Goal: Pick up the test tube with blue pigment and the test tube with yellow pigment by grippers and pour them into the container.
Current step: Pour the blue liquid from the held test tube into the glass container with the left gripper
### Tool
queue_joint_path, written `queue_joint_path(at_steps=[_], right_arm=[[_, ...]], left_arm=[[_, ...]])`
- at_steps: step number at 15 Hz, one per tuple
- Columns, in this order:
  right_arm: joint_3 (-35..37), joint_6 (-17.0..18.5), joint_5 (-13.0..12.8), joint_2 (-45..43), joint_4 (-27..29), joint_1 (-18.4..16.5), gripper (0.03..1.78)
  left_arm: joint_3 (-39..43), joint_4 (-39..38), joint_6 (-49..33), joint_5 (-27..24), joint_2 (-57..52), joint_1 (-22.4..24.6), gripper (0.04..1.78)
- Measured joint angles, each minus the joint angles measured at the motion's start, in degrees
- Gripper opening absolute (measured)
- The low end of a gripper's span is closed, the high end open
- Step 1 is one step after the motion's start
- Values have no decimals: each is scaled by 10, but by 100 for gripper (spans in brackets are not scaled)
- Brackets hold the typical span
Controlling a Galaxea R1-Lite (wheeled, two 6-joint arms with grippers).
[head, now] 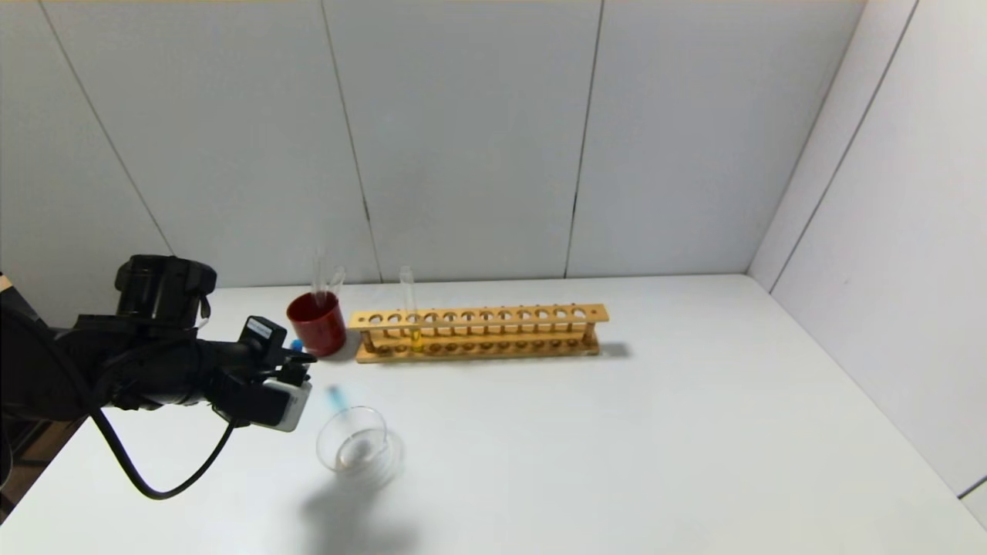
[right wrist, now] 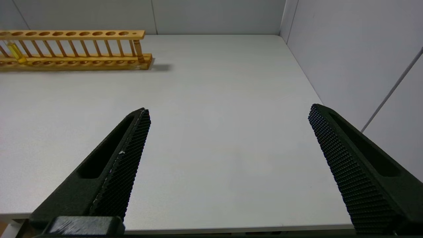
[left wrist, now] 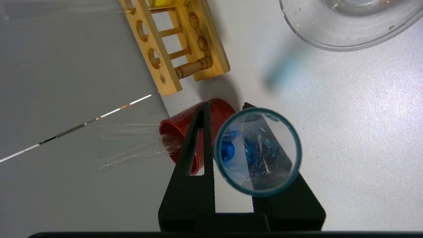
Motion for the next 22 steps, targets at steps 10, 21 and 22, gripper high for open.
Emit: queue_joint_path(at_steps=[10, 21, 22], right_arm=[[0, 0, 0, 0, 0, 0, 175], [0, 0, 0, 0, 0, 0, 175], [0, 0, 0, 0, 0, 0, 175]], left_arm=[[13, -130, 5, 75, 43, -63, 34], [37, -127, 11, 89, 43, -84, 34], [38, -127, 16, 90, 42, -83, 34]])
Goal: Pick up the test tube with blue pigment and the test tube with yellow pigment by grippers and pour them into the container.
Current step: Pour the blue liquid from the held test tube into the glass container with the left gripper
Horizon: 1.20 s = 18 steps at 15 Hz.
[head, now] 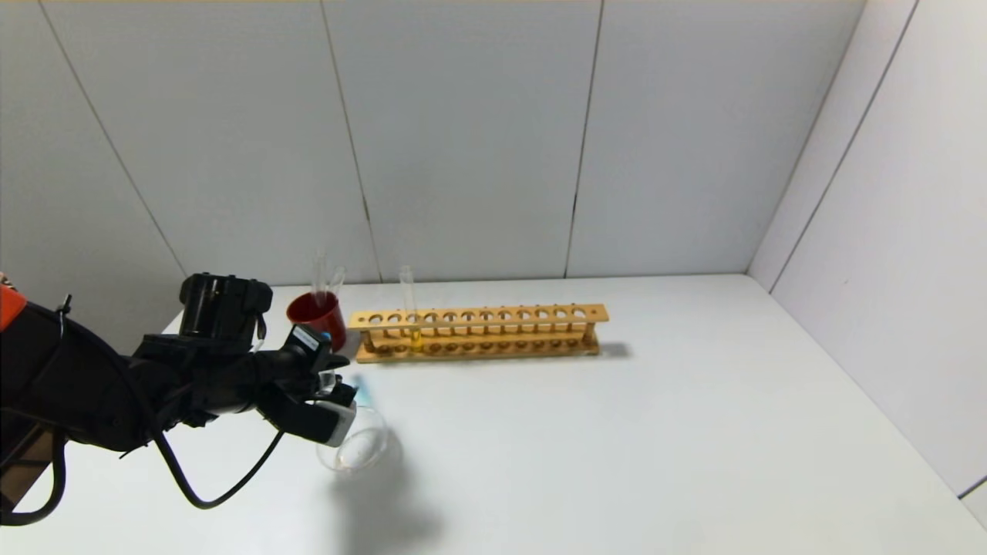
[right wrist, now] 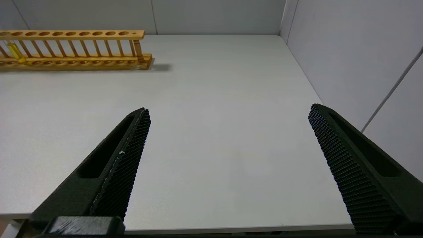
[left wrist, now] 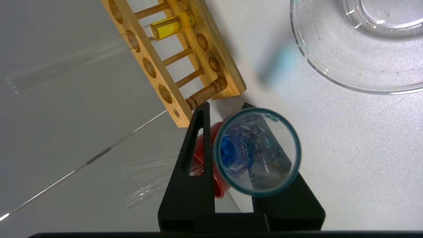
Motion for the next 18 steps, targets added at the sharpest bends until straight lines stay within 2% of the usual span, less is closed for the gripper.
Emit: queue_joint_path(at_steps=[7, 14, 18], right_arm=[[0, 0, 0, 0, 0, 0, 175], [0, 0, 0, 0, 0, 0, 175], [0, 0, 0, 0, 0, 0, 175]], left_arm=[[3, -1, 62, -1, 1, 26, 34], [0, -1, 76, 0, 4, 28, 34], [0, -1, 99, 19, 6, 27, 34]])
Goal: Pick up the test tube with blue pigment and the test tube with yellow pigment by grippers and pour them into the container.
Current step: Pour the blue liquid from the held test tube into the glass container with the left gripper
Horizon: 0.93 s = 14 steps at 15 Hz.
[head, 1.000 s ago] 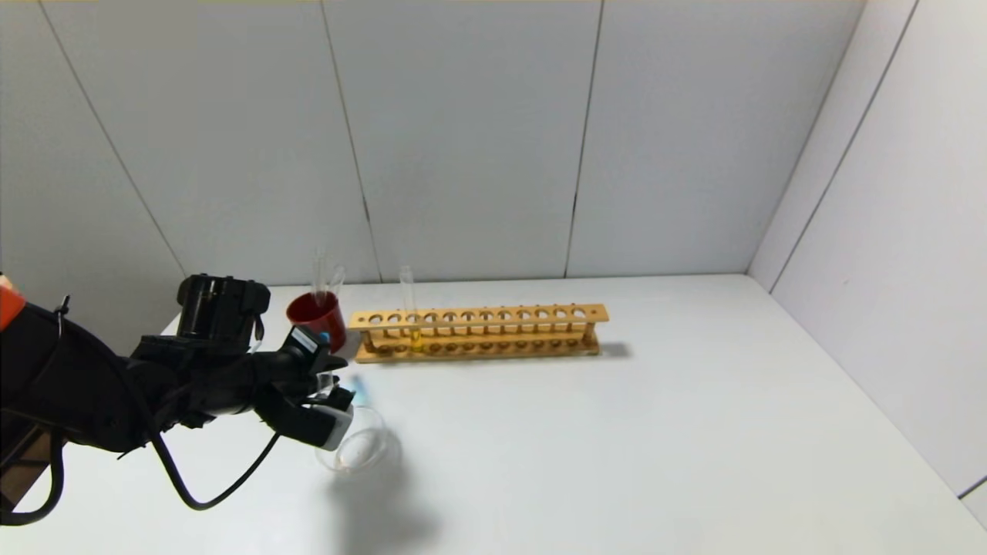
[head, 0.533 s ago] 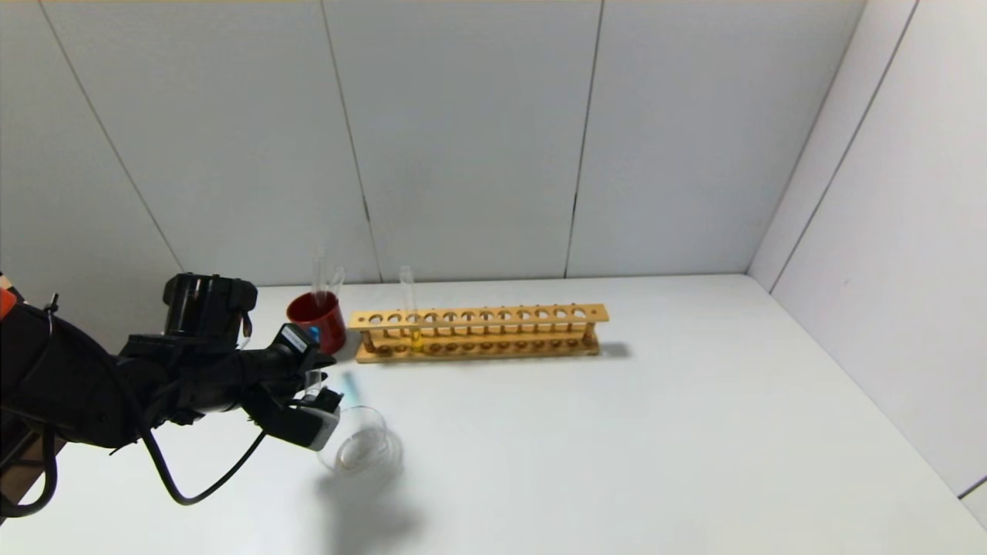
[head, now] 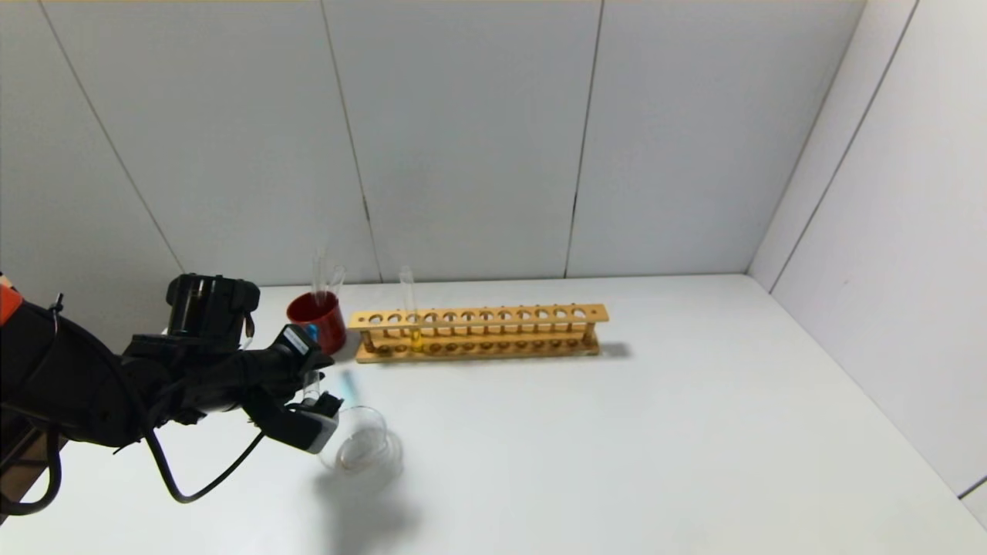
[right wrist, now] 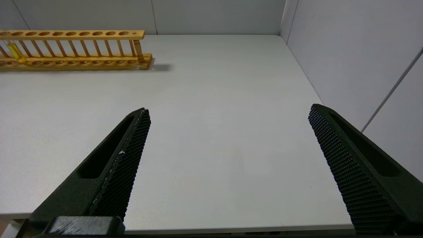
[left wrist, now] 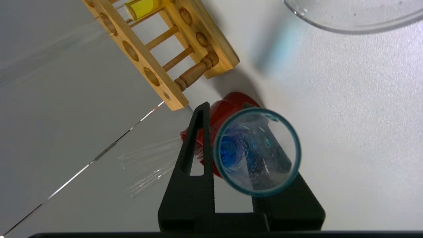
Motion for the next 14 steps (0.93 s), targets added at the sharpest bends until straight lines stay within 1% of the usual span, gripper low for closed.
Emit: queue_joint_path(at_steps=[5, 10, 14], right_arm=[[0, 0, 0, 0, 0, 0, 175], [0, 0, 0, 0, 0, 0, 175], [0, 0, 0, 0, 0, 0, 175]], left_arm=[[0, 0, 21, 12, 1, -9, 34], [2, 1, 38, 35, 9, -38, 34], [3, 0, 78, 43, 10, -41, 34]])
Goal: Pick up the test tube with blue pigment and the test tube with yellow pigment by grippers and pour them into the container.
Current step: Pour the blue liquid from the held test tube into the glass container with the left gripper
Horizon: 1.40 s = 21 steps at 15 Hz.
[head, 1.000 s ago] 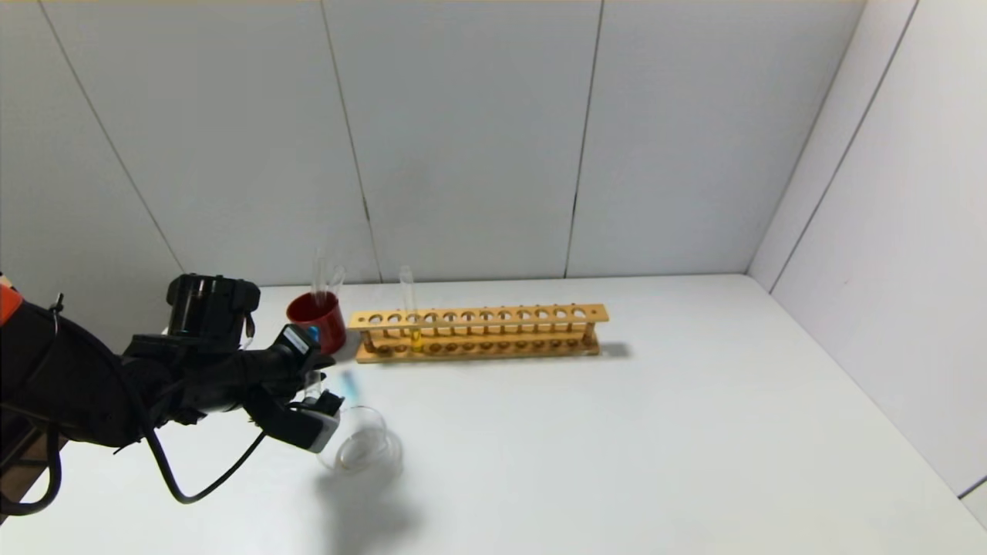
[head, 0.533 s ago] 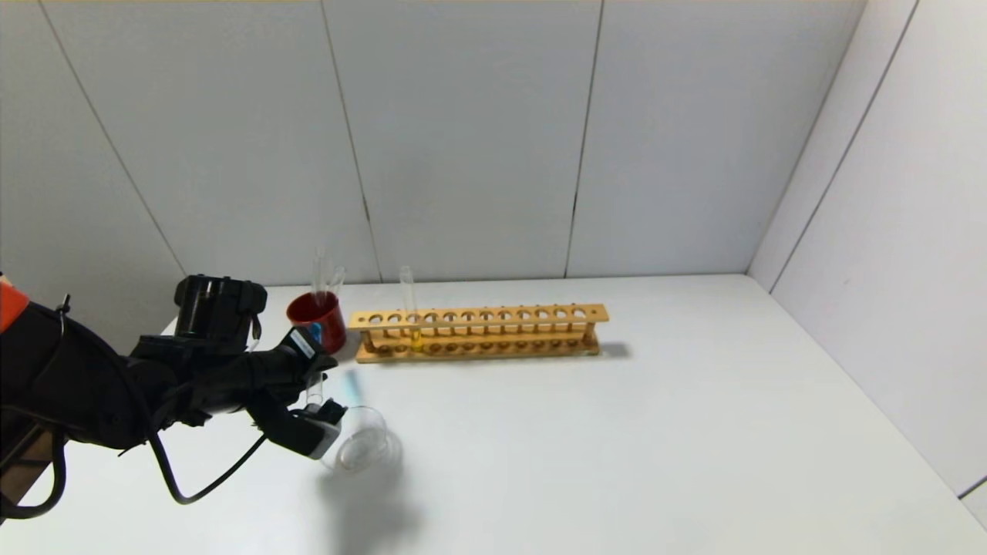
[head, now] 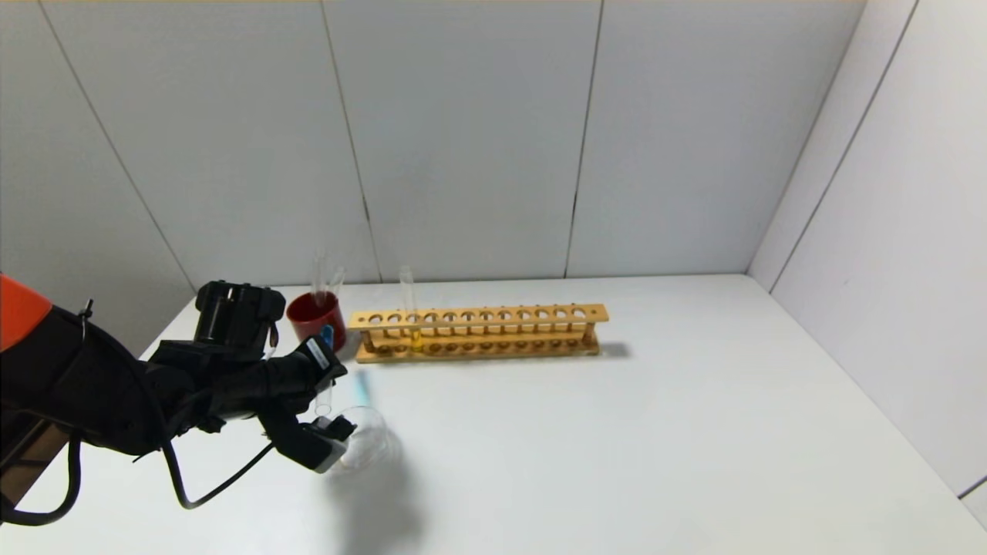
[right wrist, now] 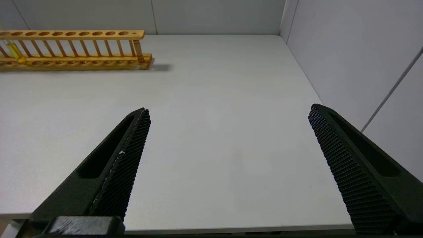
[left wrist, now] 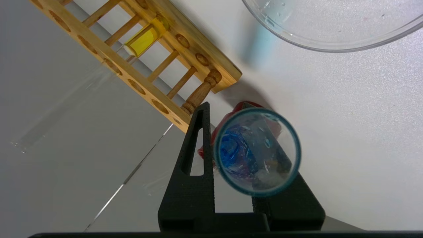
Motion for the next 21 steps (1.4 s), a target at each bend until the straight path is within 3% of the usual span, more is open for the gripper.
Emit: queue_joint_path(at_steps=[13, 21], right_arm=[[0, 0, 0, 0, 0, 0, 175], [0, 0, 0, 0, 0, 0, 175]], left_arm=[[1, -5, 22, 59, 10, -26, 34], [-9, -7, 53, 68, 19, -25, 34]])
